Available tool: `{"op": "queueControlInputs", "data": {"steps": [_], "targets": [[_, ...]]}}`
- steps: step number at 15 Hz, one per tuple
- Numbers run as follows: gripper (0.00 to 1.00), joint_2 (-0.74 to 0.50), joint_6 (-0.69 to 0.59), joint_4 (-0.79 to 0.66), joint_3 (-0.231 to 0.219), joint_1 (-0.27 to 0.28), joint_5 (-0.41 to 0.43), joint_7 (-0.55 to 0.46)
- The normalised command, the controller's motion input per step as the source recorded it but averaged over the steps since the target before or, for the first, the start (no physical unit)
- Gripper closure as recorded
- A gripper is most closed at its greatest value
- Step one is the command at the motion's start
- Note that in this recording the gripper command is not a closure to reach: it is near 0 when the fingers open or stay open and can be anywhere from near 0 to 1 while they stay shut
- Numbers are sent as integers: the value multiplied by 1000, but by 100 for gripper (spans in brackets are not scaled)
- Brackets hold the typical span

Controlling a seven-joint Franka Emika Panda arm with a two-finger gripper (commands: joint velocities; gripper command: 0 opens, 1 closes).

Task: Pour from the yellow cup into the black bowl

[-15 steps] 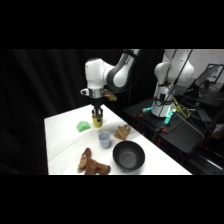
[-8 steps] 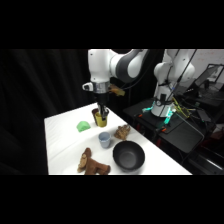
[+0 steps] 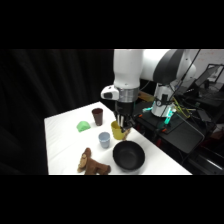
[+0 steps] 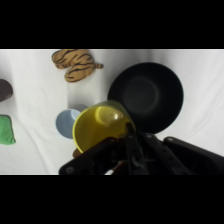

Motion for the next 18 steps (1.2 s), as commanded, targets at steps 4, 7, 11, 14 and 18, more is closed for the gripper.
{"op": "queueControlInputs", "data": {"steps": [4,7,11,14,18], "targets": [[17,-83,-215,45,134,84,177,-279],[17,-75,-341,90,95,16,561,-743],[18,6,-550,233,10,-70,581,-839],[18,305,-743,481,-63,-130,312,-596],[18,602,-773,697,-61,-154,144,-354]]}}
